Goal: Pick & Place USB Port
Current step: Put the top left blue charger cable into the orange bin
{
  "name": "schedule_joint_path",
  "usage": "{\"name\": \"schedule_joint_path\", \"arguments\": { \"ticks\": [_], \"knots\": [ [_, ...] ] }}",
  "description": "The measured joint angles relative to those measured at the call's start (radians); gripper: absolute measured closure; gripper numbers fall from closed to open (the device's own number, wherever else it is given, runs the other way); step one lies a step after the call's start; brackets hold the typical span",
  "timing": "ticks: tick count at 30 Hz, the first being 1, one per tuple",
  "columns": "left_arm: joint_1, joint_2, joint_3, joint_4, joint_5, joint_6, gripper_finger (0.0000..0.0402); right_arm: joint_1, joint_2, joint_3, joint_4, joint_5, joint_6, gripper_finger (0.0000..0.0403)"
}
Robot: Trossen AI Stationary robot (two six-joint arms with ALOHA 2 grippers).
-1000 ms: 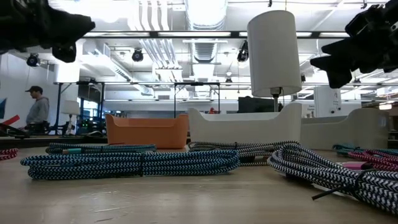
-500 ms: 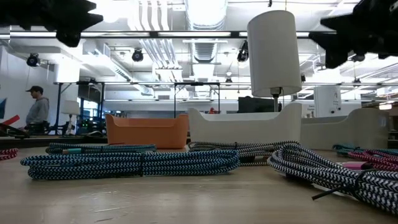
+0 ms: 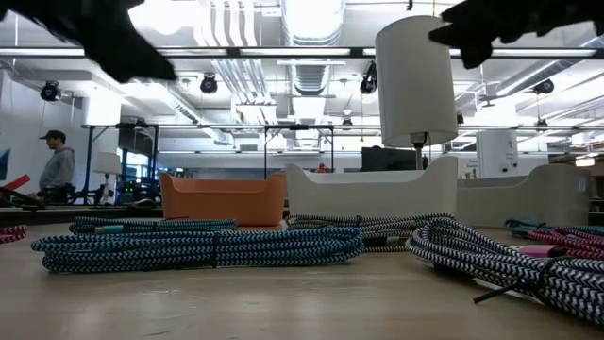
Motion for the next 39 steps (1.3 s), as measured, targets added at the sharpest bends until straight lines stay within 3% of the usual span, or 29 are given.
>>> {"name": "schedule_joint_path", "arguments": {
  "ticks": [10,18,34,39],
  "knots": [
    [0.000,0.293,-0.016,0.056,0.094,-0.108,0.0237,-0.001,0.369,0.133,-0.008,0.010,0.034,0.0213],
    [0.002,0.467,0.023,0.095,0.112,-0.130,0.0237,0.000,0.547,0.217,-0.008,0.009,0.034,0.0213],
    [0.004,0.712,0.027,0.134,0.165,-0.234,0.0237,0.000,0.639,0.266,-0.009,0.008,0.027,0.0213],
    [0.004,0.735,0.029,0.140,0.166,-0.238,0.0260,0.000,0.639,0.265,-0.010,0.008,0.015,0.0213]
  ]
}}
